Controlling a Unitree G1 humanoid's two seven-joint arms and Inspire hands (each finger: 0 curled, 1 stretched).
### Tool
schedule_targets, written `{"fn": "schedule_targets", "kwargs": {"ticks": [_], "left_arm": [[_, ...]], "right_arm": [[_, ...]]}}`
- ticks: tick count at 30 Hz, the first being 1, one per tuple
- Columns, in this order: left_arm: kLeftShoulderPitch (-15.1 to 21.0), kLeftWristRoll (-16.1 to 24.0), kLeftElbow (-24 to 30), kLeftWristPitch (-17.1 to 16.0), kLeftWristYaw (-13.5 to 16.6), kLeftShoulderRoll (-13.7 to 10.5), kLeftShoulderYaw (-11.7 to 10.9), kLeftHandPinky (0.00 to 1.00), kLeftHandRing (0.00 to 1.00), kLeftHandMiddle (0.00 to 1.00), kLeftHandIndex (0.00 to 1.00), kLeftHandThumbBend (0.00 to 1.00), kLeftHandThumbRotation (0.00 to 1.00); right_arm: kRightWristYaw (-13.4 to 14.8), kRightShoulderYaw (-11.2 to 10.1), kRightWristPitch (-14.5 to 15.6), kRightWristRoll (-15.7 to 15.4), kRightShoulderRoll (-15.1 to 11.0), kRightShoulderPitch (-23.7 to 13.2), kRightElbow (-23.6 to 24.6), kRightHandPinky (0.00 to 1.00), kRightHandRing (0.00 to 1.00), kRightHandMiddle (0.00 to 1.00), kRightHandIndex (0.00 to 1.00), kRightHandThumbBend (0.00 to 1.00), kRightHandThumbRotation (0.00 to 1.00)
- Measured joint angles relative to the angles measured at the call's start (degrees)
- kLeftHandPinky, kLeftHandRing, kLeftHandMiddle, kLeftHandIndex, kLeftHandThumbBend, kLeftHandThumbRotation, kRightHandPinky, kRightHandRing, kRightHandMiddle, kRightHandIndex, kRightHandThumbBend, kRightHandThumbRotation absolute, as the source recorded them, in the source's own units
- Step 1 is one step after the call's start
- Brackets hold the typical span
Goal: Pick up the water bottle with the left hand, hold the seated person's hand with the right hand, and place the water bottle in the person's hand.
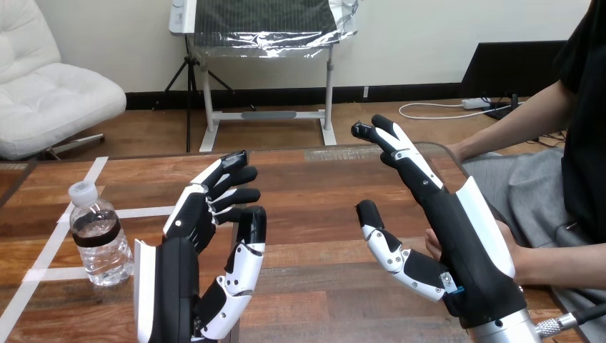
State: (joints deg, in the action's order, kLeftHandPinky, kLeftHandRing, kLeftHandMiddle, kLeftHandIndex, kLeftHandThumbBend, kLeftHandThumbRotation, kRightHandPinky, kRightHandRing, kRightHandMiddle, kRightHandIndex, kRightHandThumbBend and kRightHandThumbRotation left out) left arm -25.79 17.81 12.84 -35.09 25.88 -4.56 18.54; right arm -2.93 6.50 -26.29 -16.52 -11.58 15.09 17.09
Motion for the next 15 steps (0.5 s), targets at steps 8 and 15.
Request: {"fn": "schedule_targets", "kwargs": {"ticks": [8, 15], "left_arm": [[0.0, -0.2, 0.0, 0.0, -0.1, 0.0, 0.0, 0.6, 0.68, 0.74, 0.77, 0.31, 0.56], [0.0, -2.1, 0.0, 0.0, -1.0, 0.0, -0.1, 0.63, 0.7, 0.76, 0.78, 0.29, 0.57]], "right_arm": [[0.0, 0.0, 0.0, 0.0, 0.0, 0.0, 0.0, 0.91, 0.95, 0.99, 0.89, 0.11, 0.0], [0.0, 0.0, 0.0, 0.0, 0.0, 0.0, 0.0, 0.9, 0.94, 0.99, 0.89, 0.12, 0.0]]}}
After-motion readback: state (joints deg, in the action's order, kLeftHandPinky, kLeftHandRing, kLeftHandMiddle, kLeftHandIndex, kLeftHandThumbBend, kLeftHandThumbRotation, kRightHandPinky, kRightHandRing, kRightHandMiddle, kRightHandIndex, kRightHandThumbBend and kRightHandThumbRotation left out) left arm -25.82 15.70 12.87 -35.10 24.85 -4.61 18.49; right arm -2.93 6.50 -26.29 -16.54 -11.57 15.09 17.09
